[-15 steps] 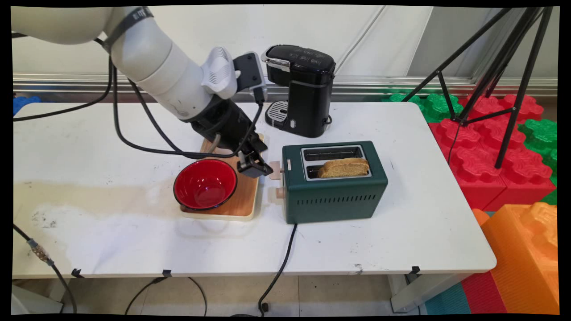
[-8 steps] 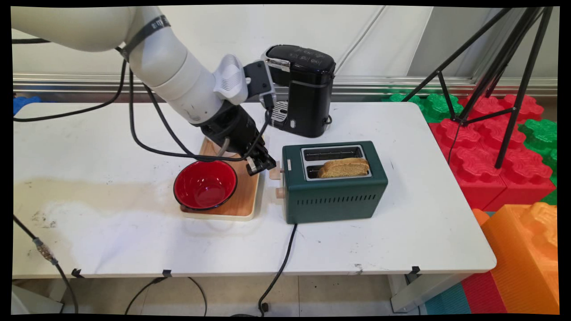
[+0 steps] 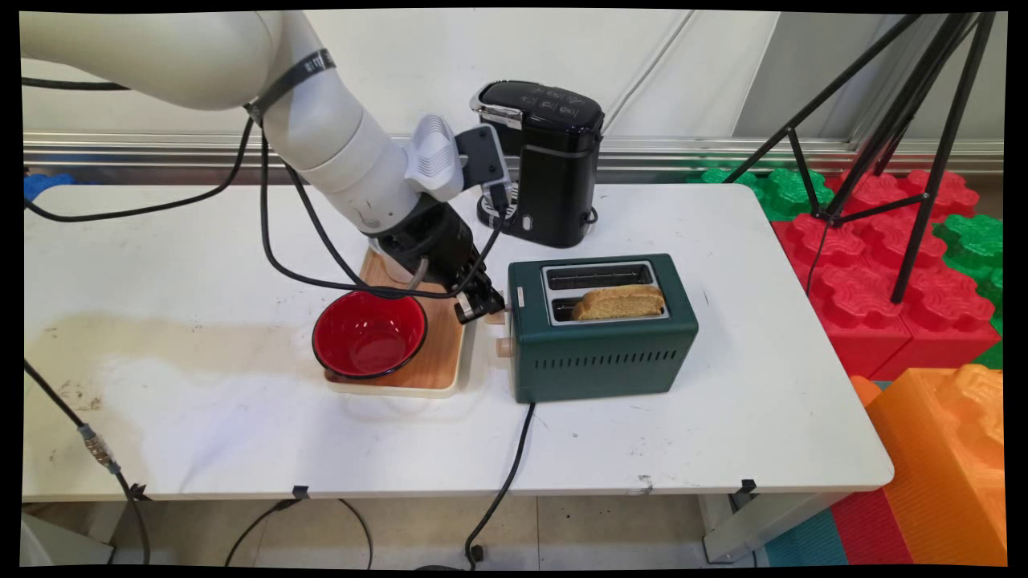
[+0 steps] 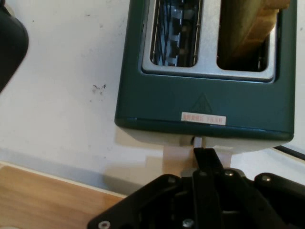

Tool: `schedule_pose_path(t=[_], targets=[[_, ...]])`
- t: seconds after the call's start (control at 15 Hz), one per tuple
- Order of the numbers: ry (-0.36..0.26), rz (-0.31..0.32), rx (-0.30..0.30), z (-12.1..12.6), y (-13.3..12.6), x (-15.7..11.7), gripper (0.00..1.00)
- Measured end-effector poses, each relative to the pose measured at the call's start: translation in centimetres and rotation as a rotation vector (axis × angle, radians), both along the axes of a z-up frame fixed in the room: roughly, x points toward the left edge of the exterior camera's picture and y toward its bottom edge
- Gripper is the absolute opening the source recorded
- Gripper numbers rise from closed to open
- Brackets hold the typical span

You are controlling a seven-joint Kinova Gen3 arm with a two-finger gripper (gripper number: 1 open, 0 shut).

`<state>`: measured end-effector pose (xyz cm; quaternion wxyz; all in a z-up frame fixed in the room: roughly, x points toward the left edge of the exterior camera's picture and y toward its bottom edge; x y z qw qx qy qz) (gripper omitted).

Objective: Press the toaster switch

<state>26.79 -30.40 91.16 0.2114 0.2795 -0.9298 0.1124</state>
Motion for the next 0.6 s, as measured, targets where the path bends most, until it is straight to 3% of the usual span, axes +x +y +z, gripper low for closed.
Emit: schedule_pose_path(t=[0.6], targets=[[-0.016, -0.002, 0.028, -2.5, -0.9, -0.2, 0.00]])
